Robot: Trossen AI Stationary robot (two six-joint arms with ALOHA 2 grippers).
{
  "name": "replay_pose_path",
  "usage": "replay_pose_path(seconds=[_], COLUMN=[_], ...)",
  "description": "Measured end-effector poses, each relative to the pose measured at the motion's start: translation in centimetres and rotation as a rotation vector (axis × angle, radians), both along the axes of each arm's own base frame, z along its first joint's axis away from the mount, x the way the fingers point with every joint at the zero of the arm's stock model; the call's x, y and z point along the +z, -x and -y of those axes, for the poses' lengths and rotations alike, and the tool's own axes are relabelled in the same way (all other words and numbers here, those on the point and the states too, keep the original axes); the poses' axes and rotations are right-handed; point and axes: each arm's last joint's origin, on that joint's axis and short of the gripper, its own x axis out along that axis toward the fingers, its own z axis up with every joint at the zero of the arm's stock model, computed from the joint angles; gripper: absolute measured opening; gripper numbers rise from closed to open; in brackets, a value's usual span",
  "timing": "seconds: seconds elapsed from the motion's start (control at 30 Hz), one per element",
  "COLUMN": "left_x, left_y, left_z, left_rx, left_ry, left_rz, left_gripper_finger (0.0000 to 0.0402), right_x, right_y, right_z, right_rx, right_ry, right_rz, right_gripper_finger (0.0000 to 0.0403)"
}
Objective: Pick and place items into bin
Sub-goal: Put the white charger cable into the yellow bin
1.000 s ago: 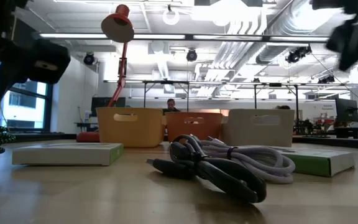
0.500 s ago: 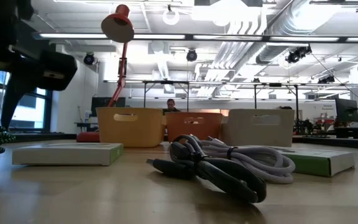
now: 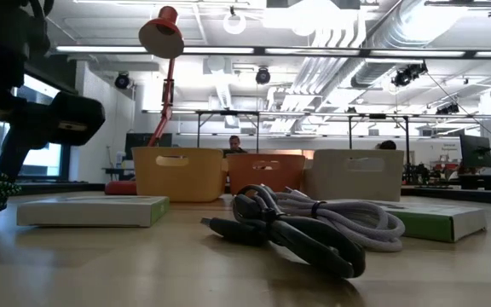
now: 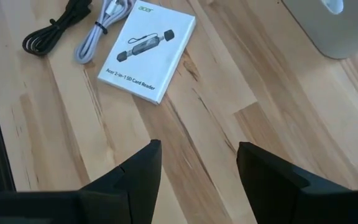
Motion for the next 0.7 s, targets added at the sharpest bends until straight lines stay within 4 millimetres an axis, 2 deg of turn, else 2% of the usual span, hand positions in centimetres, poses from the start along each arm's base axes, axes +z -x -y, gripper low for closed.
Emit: replay_pose_path(seconds=[0.2,0.3,0.7], left_x=[0.02,0.0,-0.14], left_y=[-0.05,-0.02,0.07], left_z=[0.03,0.07,0.13], left_rx=[0.003,-0.002,-0.015], left_ry=[0.006,0.019,0.038], left_rz=[0.004,-0.005,-0.029], left_gripper_finger=[0.0192,0.0176,0.0032], right_x=[0.02,0.03,0.05], right_y=[-0.06,-0.08,-0.11], right_z=[0.07,0.08,0.06], right_rx=[-0.006,-0.011,-0.019], right_ry=[0.009,0.013,0.007], right_rz=[0.009,0.017,0.022], right_gripper_finger=[0.0199,0.0199,0.0199])
